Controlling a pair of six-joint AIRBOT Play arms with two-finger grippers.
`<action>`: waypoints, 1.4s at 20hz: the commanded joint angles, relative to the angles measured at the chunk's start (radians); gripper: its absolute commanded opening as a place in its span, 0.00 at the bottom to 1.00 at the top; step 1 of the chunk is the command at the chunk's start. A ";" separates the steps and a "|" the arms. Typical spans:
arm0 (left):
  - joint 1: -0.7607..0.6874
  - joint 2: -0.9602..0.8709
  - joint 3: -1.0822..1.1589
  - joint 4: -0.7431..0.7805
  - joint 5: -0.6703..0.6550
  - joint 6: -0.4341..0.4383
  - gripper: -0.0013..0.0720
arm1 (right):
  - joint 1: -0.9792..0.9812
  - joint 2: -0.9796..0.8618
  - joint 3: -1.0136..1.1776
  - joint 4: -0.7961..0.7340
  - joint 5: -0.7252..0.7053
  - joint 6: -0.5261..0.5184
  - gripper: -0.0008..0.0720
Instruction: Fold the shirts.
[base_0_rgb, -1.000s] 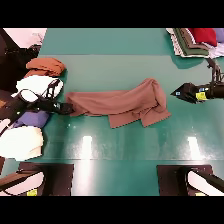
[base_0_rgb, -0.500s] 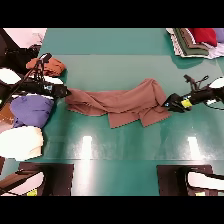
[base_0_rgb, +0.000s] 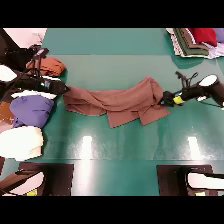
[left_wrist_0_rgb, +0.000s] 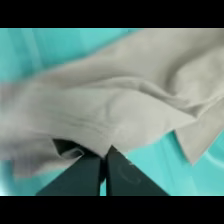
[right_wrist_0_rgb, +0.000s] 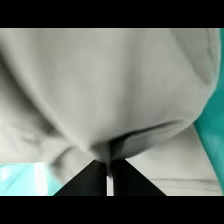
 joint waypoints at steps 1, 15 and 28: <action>0.000 0.066 0.142 0.044 0.011 -0.034 0.05 | -0.031 0.130 0.164 0.004 0.049 0.012 0.03; 0.000 0.308 0.945 0.047 -0.103 -0.094 0.05 | -0.393 0.605 0.829 -0.004 0.118 0.055 0.03; 0.000 0.089 0.088 0.063 -0.124 -0.143 0.05 | -0.163 0.161 0.598 -0.111 0.357 0.166 0.03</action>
